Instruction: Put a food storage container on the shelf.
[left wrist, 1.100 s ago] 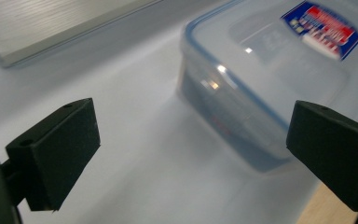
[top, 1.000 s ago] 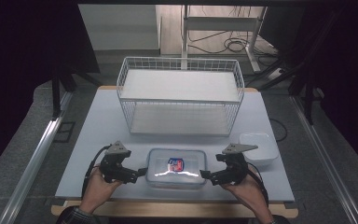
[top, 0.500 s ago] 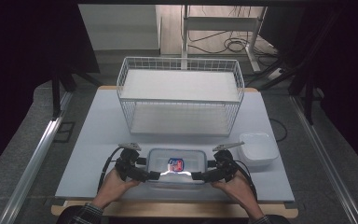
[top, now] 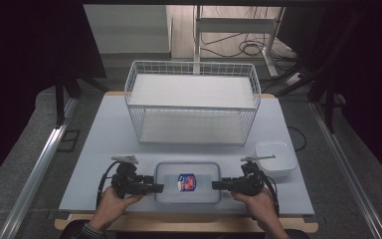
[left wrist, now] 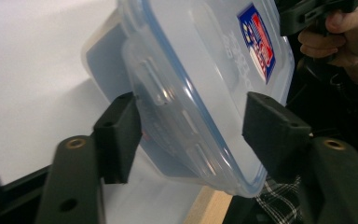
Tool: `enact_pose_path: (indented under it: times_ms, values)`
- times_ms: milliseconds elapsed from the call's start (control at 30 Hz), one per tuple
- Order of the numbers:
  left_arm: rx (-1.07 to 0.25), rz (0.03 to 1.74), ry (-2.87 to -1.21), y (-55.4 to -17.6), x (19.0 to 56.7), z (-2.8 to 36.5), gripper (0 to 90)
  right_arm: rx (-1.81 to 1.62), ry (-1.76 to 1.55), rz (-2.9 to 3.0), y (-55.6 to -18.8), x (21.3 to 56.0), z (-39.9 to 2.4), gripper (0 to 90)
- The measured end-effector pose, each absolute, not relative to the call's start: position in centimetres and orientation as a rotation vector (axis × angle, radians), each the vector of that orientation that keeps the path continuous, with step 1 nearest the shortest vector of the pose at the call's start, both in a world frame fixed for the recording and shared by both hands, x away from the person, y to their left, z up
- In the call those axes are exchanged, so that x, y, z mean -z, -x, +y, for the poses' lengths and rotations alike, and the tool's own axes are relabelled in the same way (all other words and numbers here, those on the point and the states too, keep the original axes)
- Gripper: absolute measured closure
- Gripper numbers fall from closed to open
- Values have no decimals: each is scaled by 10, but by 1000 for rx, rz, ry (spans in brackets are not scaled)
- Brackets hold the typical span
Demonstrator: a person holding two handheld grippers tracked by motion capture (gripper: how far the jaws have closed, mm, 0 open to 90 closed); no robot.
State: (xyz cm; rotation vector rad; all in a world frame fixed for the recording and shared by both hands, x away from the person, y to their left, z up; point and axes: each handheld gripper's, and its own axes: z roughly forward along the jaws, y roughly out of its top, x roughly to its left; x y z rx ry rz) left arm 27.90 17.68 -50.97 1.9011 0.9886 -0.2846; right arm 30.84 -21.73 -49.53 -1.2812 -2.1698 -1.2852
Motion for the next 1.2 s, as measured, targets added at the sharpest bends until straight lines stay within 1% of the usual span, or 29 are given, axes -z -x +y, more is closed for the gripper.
enact_pose_path:
  times_ms: [100, 200, 267, 300, 533, 767, 1200]
  values:
    - [278, 1006, -1886, -278, 509, 177, 399, 1283, 1295, -2198, -306, 492, -215, 466]
    - [248, 1025, -1825, -278, 507, 179, 451, 1294, 1308, -2225, -302, 488, -214, 492]
    - [204, 1020, -1821, -277, 504, 179, 483, 1323, 1322, -2254, -298, 483, -213, 514]
    - [204, 1020, -1821, -277, 504, 179, 486, 1323, 1322, -2254, -298, 483, -213, 514]
    - [140, 1032, -1821, -275, 499, 175, 491, 1388, 1331, -2292, -295, 481, -212, 527]
    - [124, 1030, -1807, -273, 496, 177, 491, 1420, 1299, -2338, -294, 477, -210, 526]
    - [70, 1007, -1793, -278, 474, 179, 491, 1496, 1253, -2370, -300, 457, -207, 526]
